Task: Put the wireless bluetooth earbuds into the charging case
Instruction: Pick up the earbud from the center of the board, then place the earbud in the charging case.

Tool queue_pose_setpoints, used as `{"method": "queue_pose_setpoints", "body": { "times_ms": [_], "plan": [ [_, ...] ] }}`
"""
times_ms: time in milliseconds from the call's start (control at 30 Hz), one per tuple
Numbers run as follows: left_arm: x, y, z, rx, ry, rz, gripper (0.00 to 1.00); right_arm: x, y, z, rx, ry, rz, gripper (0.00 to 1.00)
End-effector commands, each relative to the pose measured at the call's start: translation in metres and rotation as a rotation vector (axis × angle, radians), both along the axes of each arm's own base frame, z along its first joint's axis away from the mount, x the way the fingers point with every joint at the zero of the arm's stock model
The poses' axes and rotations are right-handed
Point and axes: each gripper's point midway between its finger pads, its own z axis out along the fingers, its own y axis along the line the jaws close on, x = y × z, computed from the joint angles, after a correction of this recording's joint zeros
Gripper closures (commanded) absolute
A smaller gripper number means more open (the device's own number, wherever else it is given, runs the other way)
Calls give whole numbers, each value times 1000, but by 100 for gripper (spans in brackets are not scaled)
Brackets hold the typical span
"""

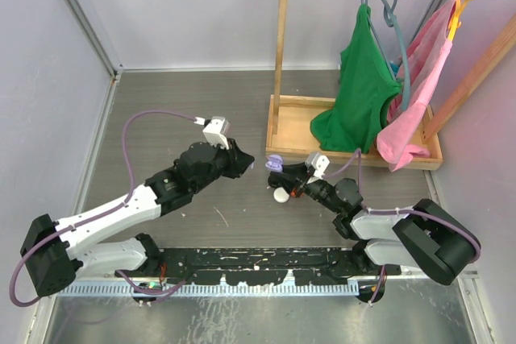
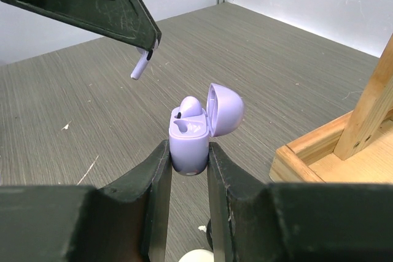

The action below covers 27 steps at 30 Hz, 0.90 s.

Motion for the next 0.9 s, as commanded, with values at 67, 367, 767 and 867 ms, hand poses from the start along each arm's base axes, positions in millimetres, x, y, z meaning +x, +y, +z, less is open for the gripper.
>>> {"method": "queue_pose_setpoints", "body": {
  "times_ms": [67,367,767,867],
  "plan": [
    [-3,-25,67,-206,-227,-19,84,0,2,32,84,-83,3,94],
    [-9,-51,76,-267,-305,-62,83,-1,0,35,103,-84,-3,95],
    [-7,-66,67,-235,-351,-69,83,-2,-3,40,125,-88,-7,95],
    [-7,-67,63,-217,-355,-71,83,-2,-3,40,128,-89,-8,95]
  ]
}}
